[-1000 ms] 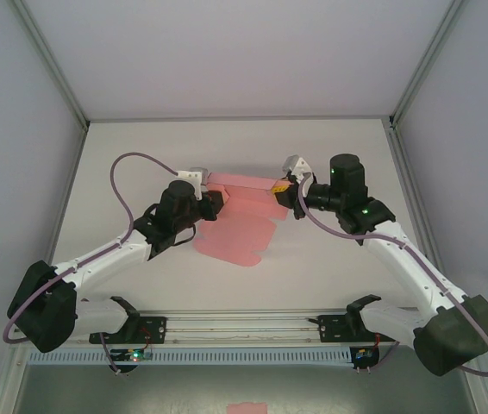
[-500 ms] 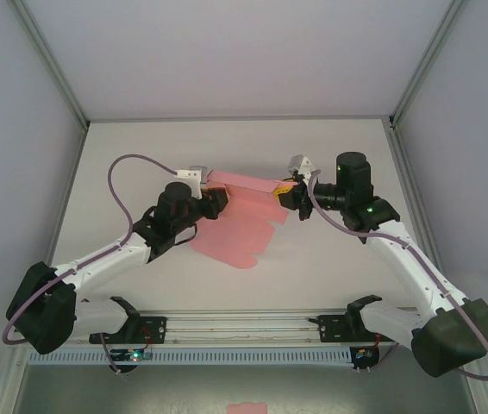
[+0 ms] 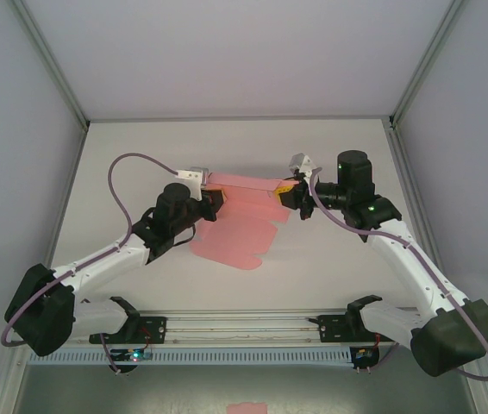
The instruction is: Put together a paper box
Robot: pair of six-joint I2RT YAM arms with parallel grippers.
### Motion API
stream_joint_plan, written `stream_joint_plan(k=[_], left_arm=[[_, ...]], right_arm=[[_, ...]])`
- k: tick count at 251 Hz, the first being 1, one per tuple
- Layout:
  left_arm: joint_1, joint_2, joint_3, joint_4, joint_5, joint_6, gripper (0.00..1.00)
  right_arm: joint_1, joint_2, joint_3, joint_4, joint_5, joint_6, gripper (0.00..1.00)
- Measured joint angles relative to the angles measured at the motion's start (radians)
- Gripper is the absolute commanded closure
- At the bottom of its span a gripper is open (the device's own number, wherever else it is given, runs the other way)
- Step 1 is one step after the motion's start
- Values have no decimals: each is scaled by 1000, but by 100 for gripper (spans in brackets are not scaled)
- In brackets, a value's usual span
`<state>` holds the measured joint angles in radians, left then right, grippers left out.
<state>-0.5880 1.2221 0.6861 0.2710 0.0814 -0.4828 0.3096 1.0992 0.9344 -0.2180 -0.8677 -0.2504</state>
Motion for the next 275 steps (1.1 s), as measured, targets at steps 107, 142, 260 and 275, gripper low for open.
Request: stream_joint_plan(k=[107,142,260,275], left_arm=[[-71,147,320,-452,-280,-246,100],[-88,168,362,-550,-335,-344,100],[-138,262,498,-740,-488,-494,100],[-146,269,501,-741,-506,-494,100]], right_arm=[[169,-55,0,28,409,6,100],[217,-56,-1,33,521,16,100],[288,-55,-2,47,648,21,100],[289,-55,-2,46,651,25,100]])
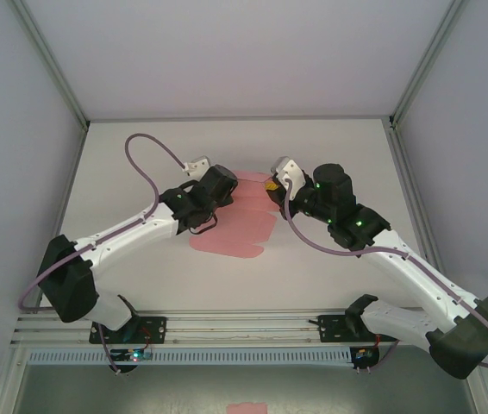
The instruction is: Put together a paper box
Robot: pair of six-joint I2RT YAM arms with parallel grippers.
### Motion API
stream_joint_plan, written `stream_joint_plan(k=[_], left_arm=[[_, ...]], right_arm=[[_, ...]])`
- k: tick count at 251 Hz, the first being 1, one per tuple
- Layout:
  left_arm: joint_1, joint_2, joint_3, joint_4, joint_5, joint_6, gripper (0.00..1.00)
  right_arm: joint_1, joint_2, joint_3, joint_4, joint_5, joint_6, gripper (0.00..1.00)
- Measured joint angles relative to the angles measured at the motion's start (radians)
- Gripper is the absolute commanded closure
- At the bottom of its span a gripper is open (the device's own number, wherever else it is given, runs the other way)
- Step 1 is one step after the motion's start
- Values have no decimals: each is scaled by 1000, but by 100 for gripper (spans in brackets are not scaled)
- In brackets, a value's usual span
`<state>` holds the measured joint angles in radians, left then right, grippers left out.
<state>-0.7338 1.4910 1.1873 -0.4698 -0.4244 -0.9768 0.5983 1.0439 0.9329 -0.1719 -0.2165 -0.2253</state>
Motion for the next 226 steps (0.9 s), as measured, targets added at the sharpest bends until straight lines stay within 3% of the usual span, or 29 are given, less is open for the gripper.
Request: stream_joint_plan(k=[31,68,89,157,186,226], left_arm=[[-5,7,15,-14,-14,2,100],[-4,-37,-56,79,-5,84,69],[11,-90,-156,180,14,141,60],[64,-281,-351,373,170,289,45],[87,-319,-391,416,232,327,33],[113,-325,-421,444,306,370,27]], right_arm=[[0,0,-1,4,1,14,100],[0,-1,-3,8,3,32,100],[16,-11,-8,-5,-13,37,100],[-31,-42,-10,-8,-108,67,100],[-54,-48,-10,-8,-142,74,100],[-73,-42,-10,-19,-168,74,100]])
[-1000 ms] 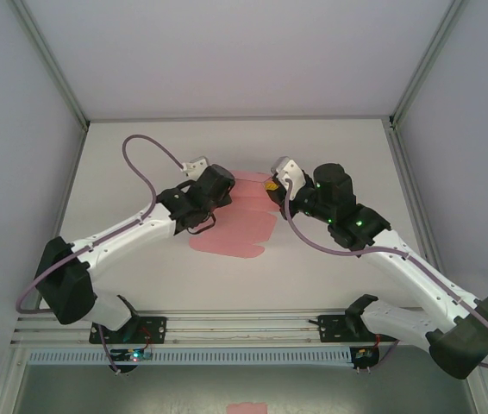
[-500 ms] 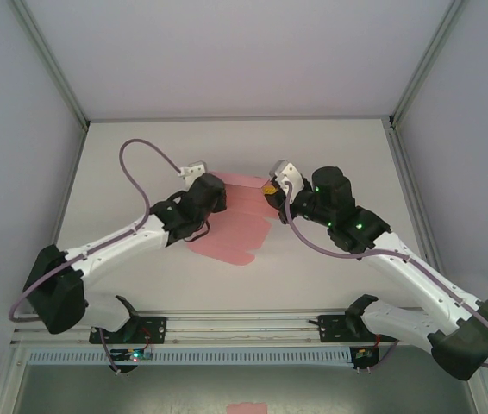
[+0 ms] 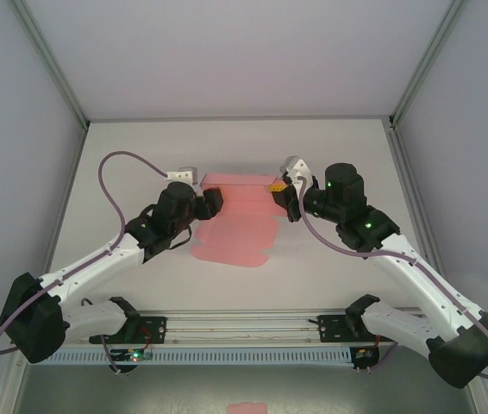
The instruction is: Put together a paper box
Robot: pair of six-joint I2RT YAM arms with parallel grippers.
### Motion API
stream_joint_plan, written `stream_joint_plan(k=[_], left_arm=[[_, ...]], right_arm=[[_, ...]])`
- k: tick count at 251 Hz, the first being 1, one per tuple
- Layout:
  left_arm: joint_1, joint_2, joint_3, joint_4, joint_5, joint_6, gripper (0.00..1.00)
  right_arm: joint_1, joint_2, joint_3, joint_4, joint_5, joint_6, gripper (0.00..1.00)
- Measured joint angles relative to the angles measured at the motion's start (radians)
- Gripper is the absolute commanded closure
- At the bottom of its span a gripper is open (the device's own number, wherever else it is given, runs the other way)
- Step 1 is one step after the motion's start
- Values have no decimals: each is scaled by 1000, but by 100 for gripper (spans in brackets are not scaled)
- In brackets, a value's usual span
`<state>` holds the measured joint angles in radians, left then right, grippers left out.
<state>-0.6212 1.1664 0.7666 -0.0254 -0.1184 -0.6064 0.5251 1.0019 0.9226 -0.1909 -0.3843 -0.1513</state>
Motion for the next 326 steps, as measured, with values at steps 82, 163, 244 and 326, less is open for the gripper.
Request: stream_joint_plan(k=[82,163,244,326], left_arm=[[1,-10,-4,15,153,61,23],[6,23,15,13,86,95,26],[28,106,72,45,110,141,83],[28,124,73,55,74,156,100]], right_arm=[[-22,29,0,3,14,-1,100],[-35,28,0,8,-53,2,100],[-52,28,0,8,-159,18,100],[-52,-11,0,2,-39,21,18]])
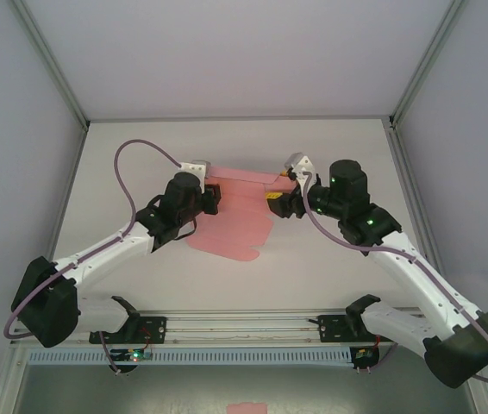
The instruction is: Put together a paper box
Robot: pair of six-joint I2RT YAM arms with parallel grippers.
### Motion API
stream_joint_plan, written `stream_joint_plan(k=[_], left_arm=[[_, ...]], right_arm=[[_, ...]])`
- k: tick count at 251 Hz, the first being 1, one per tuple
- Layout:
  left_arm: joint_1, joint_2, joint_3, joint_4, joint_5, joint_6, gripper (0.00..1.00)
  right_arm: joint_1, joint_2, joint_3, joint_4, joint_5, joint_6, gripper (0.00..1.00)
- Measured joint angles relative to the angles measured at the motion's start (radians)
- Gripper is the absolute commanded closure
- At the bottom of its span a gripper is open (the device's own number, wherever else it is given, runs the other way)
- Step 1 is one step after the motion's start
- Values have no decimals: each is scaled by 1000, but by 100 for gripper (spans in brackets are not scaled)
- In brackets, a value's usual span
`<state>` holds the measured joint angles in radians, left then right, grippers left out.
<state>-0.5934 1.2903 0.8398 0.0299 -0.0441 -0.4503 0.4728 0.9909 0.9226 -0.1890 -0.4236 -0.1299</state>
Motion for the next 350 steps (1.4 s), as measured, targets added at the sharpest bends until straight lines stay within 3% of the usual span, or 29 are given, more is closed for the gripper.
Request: stream_joint_plan(k=[18,72,135,231,279,326,350], left_arm=[[0,6,-3,0,-10,3,100],[0,12,-32,-3,-8,24,100],[0,8,-42,-3,14,28,100],[13,-13,-45,-7,43,20,100],[27,-8,-46,-19,51,16,100],[27,34,-46,-18,-5,-29,100],[26,61,-46,-19,-25,-53,100]], right_arm=[[0,-55,0,-2,50,-2,11],[-13,-178,27,-6,211,-14,10],[-16,-5,134,-72,212,-56,9],[89,176,134,-127,180,-117,9],[119,226,111,45,264,-77,2],[165,297,-34,391,490,38,2],[190,343,-61,477,605,76,2]])
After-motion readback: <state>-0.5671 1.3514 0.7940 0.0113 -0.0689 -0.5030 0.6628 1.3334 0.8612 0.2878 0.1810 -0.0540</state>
